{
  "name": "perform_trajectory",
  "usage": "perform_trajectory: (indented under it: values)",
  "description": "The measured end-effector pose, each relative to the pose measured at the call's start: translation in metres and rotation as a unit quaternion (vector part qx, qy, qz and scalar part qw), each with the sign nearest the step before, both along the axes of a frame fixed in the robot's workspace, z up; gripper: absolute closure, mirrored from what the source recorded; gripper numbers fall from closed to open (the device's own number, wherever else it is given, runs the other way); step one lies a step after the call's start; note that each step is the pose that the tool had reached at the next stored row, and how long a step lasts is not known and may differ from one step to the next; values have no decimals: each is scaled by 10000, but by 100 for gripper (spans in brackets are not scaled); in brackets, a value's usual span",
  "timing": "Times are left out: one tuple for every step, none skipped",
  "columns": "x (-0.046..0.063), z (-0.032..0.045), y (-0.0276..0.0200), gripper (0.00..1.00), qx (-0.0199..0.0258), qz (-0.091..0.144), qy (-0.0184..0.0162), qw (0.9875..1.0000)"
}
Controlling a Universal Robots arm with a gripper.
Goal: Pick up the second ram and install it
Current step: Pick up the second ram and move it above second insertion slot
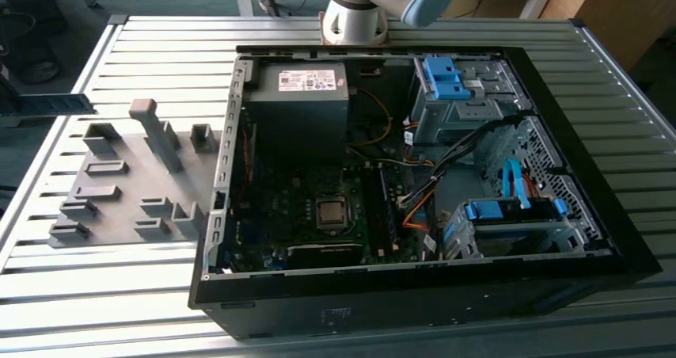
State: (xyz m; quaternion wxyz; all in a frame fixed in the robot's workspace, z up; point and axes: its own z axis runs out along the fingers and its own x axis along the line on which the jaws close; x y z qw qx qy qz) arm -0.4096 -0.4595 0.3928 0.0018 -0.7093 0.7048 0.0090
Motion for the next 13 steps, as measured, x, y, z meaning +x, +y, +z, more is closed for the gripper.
perform_trajectory:
  values:
    - [0, 22, 0, 86, 0, 0, -1, 10000]
    - [0, 46, 0, 86, 0, 0, 0, 10000]
    - [0, 70, 0, 86, 0, 0, 0, 10000]
    - [0, 93, 0, 86, 0, 0, 0, 10000]
    - [0, 115, 0, 86, 0, 0, -1, 10000]
    - [0, 135, 0, 86, 0, 0, 0, 10000]
    - [0, 152, 0, 86, 0, 0, 0, 10000]
    - [0, 167, 0, 86, 0, 0, -1, 10000]
    - [0, 181, 0, 86, 0, 0, -1, 10000]
    - [0, 195, 0, 86, 0, 0, -1, 10000]
    - [0, 212, 0, 86, 0, 0, 0, 10000]
    - [0, 228, 0, 86, 0, 0, 0, 10000]
    - [0, 235, 0, 86, 0, 0, -1, 10000]
